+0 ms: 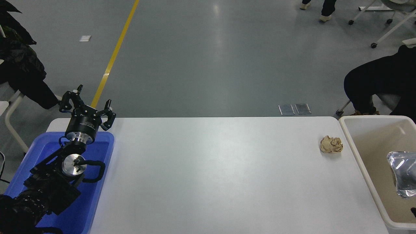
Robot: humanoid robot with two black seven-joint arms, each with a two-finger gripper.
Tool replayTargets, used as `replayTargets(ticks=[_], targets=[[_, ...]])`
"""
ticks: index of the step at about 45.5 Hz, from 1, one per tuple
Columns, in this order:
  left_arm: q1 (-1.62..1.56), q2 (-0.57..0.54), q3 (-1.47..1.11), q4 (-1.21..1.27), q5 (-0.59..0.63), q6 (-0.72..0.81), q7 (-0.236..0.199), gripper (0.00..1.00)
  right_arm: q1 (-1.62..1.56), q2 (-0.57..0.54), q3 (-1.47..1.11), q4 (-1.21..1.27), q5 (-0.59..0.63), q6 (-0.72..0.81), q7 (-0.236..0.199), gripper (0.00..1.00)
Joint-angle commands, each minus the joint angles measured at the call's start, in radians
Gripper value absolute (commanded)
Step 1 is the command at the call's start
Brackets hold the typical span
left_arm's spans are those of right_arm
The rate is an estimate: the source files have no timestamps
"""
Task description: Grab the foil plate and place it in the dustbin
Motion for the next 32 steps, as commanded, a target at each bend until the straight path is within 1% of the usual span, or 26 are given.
replayTargets(ticks=[1,3,4,5,6,9,10,11,12,13,26,32], targets=[[0.001,0.000,0.000,0.000,0.000,0.000,0.000,0.99,-0.013,0.040,0.023,-0.020,-0.008,-0.034,-0.003,0.00],[0.001,0.000,0.000,0.000,0.000,0.000,0.000,0.99,-0.011,0.040,0.020,-0.020,-0.009,-0.037,-0.003,0.00],[0.001,0.000,0.000,0.000,0.000,0.000,0.000,0.99,-0.010,0.040,0.018,-0.020,-0.009,-0.035,-0.002,0.08],[-0.001,0.000,0.000,0.000,0.000,0.000,0.000,0.99,-0.008,0.040,0.018,-0.020,-0.009,-0.037,0.002,0.25],[-0.001,0.000,0.000,0.000,0.000,0.000,0.000,0.99,-0.007,0.040,0.018,-0.020,-0.009,-0.038,0.003,0.39],[-0.001,0.000,0.000,0.000,0.000,0.000,0.000,0.99,-0.002,0.040,0.015,-0.020,-0.009,-0.037,0.005,0.56],[0.001,0.000,0.000,0.000,0.000,0.000,0.000,0.99,0.000,0.040,0.015,-0.020,-0.011,-0.037,0.005,0.66],[0.001,0.000,0.000,0.000,0.000,0.000,0.000,0.99,0.004,0.040,0.014,-0.020,-0.011,-0.037,0.005,0.81],[0.001,0.000,0.000,0.000,0.000,0.000,0.000,0.99,0.009,0.040,0.014,-0.020,-0.012,-0.037,0.005,0.98],[0.001,0.000,0.000,0.000,0.000,0.000,0.000,0.99,0.015,0.039,0.014,-0.020,-0.012,-0.034,0.005,1.00],[0.001,0.000,0.000,0.000,0.000,0.000,0.000,0.99,0.082,0.025,0.001,-0.020,-0.021,-0.020,0.002,1.00],[0.001,0.000,0.000,0.000,0.000,0.000,0.000,0.99,0.131,0.019,0.001,-0.018,-0.098,0.001,0.000,1.00]])
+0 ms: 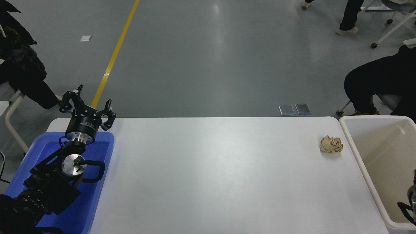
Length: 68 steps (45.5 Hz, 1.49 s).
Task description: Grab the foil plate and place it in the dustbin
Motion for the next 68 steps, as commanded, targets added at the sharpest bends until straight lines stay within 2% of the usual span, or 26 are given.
replayTargets(ticks=[1,12,17,22,30,38,41,50,60,68], targets=[[-0.001,0.000,0.000,0.000,0.000,0.000,0.000,0.99,0.080,-0.009,-0.003,0.001,-0.086,0.025,-0.001,1.00],[-0.001,0.000,0.002,0.000,0.000,0.000,0.000,0.99,0.212,-0.009,-0.052,0.009,-0.230,0.077,-0.006,1.00],[-0.001,0.000,0.002,0.000,0.000,0.000,0.000,0.99,0.262,-0.013,-0.127,0.012,-0.243,0.133,-0.006,1.00],[-0.001,0.000,0.002,0.000,0.000,0.000,0.000,0.99,0.319,-0.081,-0.241,0.081,-0.243,0.157,0.002,1.00],[-0.001,0.000,0.002,0.000,0.000,0.000,0.000,0.99,0.468,-0.177,-0.358,0.309,-0.276,0.157,0.002,1.00],[-0.001,0.000,0.002,0.000,0.000,0.000,0.000,0.99,0.659,-0.208,-0.486,0.527,-0.463,0.150,-0.004,1.00],[-0.001,0.000,0.002,0.000,0.000,0.000,0.000,0.99,0.736,-0.217,-0.551,0.615,-0.499,0.150,-0.006,1.00],[-0.001,0.000,0.002,0.000,0.000,0.000,0.000,0.99,0.995,-0.205,-0.883,0.923,-0.514,0.151,0.002,1.00],[-0.001,0.000,0.000,0.000,0.000,0.000,0.000,0.99,1.195,-0.182,-1.059,1.215,-0.562,0.153,0.002,1.00],[-0.001,0.000,0.002,0.000,0.000,0.000,0.000,0.99,1.439,-0.164,-1.151,1.477,-0.542,0.156,0.014,1.00]])
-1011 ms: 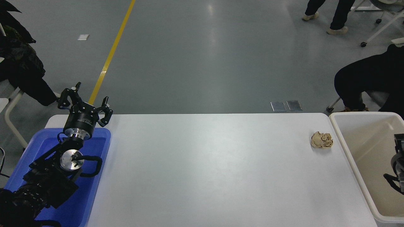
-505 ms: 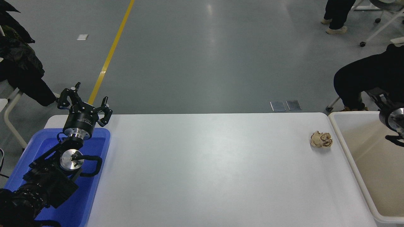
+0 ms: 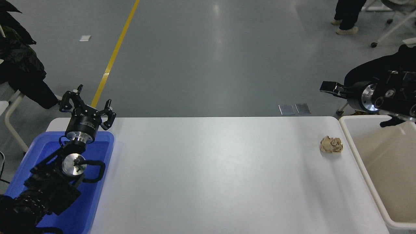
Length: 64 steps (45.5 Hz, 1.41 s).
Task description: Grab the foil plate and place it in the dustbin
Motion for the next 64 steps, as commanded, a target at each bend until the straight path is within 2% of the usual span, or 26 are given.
replayTargets(ticks=[1,11,20,25,32,41,53,64], targets=[[0.000,0.000,0.001,0.000,0.000,0.000,0.000,0.99,0.320,0.017,-0.190,0.373,-0.013,0.006,0.010,1.00],[0.000,0.000,0.001,0.000,0.000,0.000,0.000,0.99,0.395,0.076,-0.271,0.441,-0.013,0.043,0.010,1.00],[0.000,0.000,0.001,0.000,0.000,0.000,0.000,0.99,0.481,0.078,-0.270,0.504,-0.013,0.314,0.015,1.00],[0.000,0.001,0.001,0.000,0.000,0.000,0.000,0.99,0.509,0.093,-0.263,0.513,-0.004,0.394,0.050,1.00],[0.000,0.000,0.001,0.000,0.000,0.000,0.000,0.99,0.549,0.165,-0.254,0.511,0.110,0.496,0.076,1.00],[0.000,0.000,0.001,0.000,0.000,0.000,0.000,0.99,0.520,0.320,-0.237,0.485,0.162,0.480,0.074,1.00],[0.000,0.000,0.001,0.000,0.000,0.000,0.000,0.99,0.501,0.409,-0.286,0.421,0.197,0.477,0.064,1.00],[0.000,0.000,0.001,0.000,0.000,0.000,0.000,0.99,0.515,0.428,-0.374,0.430,0.320,0.485,0.061,1.00]])
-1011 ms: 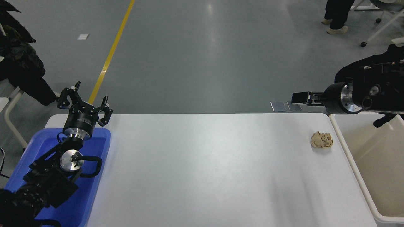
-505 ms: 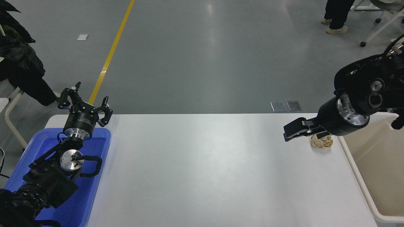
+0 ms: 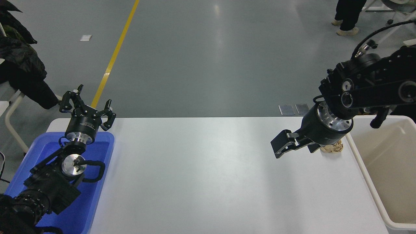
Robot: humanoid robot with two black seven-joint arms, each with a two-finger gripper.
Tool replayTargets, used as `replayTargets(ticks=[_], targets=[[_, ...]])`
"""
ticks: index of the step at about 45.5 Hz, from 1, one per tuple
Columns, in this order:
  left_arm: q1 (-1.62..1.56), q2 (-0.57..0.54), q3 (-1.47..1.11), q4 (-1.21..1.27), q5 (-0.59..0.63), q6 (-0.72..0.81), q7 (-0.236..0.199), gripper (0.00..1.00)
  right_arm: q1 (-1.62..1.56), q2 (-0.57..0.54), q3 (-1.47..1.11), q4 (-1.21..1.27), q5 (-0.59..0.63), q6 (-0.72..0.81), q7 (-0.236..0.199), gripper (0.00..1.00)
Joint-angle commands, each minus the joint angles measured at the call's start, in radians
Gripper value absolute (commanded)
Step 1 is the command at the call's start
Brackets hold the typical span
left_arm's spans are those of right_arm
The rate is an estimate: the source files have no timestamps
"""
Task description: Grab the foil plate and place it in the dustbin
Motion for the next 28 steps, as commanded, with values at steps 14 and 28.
replayTargets(ticks=[14,28], targets=[[0.000,0.000,0.000,0.000,0.000,0.000,0.000,0.99,0.032,0.043,-0.101,0.011,0.262,0.010,0.006,1.00],[0.000,0.000,0.000,0.000,0.000,0.000,0.000,0.99,0.033,0.064,-0.101,0.021,0.266,0.013,0.018,1.00]])
